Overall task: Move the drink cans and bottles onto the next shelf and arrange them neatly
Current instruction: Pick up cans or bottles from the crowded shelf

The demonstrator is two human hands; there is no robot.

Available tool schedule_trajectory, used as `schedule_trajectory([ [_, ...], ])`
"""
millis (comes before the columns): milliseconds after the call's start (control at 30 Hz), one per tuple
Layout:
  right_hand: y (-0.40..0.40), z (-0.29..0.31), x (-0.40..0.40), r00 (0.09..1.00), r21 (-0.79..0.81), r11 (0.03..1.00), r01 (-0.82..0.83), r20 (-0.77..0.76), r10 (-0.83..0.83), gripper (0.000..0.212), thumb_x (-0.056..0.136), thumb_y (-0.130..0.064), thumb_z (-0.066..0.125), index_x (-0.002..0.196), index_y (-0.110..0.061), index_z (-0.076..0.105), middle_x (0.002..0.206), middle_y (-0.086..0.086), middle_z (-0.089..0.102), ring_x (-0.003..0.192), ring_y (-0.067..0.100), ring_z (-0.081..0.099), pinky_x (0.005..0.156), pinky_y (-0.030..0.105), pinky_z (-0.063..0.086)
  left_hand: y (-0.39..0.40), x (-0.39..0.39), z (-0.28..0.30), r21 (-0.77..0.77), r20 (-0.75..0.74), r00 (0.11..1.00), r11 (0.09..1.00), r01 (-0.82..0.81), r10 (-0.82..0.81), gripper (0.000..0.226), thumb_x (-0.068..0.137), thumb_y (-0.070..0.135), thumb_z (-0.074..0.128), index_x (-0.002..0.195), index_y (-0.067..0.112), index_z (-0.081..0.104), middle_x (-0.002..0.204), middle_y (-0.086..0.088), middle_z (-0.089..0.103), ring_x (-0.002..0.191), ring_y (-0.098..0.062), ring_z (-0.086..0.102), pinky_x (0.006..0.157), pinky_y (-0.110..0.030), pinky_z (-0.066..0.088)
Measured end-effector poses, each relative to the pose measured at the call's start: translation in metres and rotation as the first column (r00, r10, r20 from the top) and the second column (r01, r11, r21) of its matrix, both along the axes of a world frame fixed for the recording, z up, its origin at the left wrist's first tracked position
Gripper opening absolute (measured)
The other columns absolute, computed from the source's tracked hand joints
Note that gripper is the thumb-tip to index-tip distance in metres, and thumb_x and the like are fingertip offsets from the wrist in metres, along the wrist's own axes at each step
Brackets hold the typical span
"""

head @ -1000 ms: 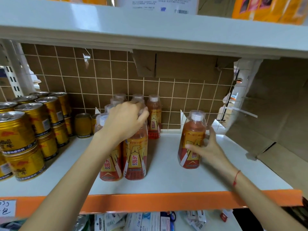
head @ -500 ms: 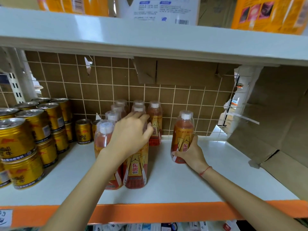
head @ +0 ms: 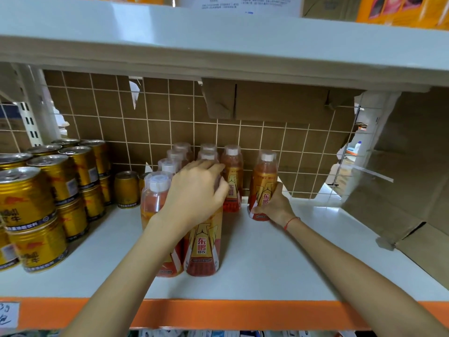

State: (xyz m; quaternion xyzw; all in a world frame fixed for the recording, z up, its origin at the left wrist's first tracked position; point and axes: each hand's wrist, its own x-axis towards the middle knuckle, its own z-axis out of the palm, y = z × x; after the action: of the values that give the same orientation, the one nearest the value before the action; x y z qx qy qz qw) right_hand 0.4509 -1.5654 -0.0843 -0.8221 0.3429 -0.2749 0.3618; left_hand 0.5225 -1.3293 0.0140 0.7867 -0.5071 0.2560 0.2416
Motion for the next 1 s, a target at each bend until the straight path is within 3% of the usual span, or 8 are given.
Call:
schedule_trajectory([
  [133,-0.006,-0.001,0.016,0.999,-0.019,0.999,0.042,0.008,-0.042,0.09,0.06,-0.019,0.087,0.127,-0.011,0.027,0.119,0.012,0.058,0.104,0.032,0.058,0.092,0.044,0.049,-0.002,0.0,0.0,-0.019,0.01,1.0,1.0,-0.009,0.009,0.043,0.085,0.03,0.042,0.116,0.013,0.066,0.109,-0.006,0.069,0.099,-0.025,0.062,0.07,-0.024,0.032],
  [600,-0.011,-0.007,0.033,0.997,-0.046,0.998,0.045,0.058,-0.043,0.098,0.058,-0.018,0.088,0.133,-0.014,0.025,0.121,0.009,0.059,0.107,0.033,0.059,0.092,0.042,0.048,-0.003,0.002,-0.004,-0.05,0.03,1.0,0.999,-0.008,0.01,0.046,0.085,0.032,0.039,0.119,0.014,0.065,0.112,-0.005,0.068,0.101,-0.024,0.061,0.07,-0.024,0.033],
  [1000,-0.011,-0.005,0.036,0.999,-0.038,0.999,0.022,0.037,-0.02,0.092,0.06,-0.018,0.087,0.129,-0.012,0.027,0.123,0.011,0.056,0.109,0.032,0.057,0.093,0.041,0.047,-0.005,0.004,-0.005,-0.064,0.033,0.999,0.998,0.003,-0.001,0.045,0.086,0.032,0.04,0.118,0.016,0.066,0.113,-0.002,0.068,0.102,-0.02,0.061,0.07,-0.023,0.035],
])
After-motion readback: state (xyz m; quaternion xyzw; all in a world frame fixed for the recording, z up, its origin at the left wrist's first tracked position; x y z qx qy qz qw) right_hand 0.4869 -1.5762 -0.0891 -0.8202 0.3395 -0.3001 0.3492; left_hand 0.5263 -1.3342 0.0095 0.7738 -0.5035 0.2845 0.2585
